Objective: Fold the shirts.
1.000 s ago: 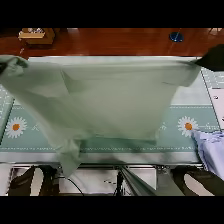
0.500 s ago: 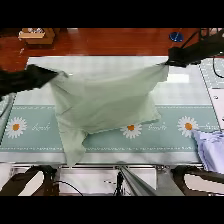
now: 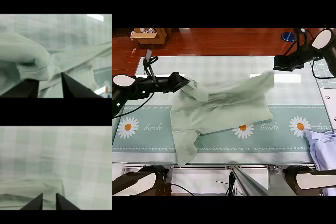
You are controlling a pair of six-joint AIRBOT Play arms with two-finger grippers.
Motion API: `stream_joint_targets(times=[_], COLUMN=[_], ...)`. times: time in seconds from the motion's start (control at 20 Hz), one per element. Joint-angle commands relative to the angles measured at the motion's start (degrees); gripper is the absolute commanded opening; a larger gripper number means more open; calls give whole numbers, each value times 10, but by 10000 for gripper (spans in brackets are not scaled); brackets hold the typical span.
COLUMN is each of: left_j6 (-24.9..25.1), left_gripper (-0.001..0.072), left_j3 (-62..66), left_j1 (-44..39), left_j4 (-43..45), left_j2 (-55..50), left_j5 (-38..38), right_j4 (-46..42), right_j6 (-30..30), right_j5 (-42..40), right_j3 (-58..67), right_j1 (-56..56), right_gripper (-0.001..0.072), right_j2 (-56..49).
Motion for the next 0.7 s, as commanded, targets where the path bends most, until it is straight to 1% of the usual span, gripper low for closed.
stream_joint_targets(times=[0.0, 0.1, 0.15, 0.2, 0.25, 0.3, 0.35, 0.4, 0.5, 0.65], left_j6=[3, 2, -7, -31, -57, -73, -75, -75, -68, -57], left_gripper=[414, 414, 414, 414, 437, 531, 550, 550, 550, 553], left_j3=[23, 70, 93, 107, 110, 105, 90, 69, 4, -91], left_j1=[26, 89, 126, 159, 191, 217, 238, 251, 254, 245], left_j4=[14, 84, 139, 191, 236, 264, 275, 273, 272, 267], left_j2=[-12, -10, -10, -10, -10, -10, -10, -7, 12, 36], left_j5=[-37, -126, -186, -243, -302, -353, -395, -419, -417, -384], right_j4=[-23, -93, -116, -118, -115, -102, -76, -43, 23, 58], right_j6=[-26, -60, -50, -43, -42, -42, -42, -47, -79, -104], right_j5=[27, 80, 101, 120, 152, 172, 188, 200, 215, 199], right_j3=[14, 25, 24, 24, 24, 14, -6, -31, -97, -181], right_j1=[-9, -26, -47, -69, -93, -114, -136, -152, -173, -173], right_gripper=[263, 489, 503, 503, 503, 503, 503, 503, 503, 503], right_j2=[1, 25, 37, 44, 45, 45, 45, 45, 45, 45])
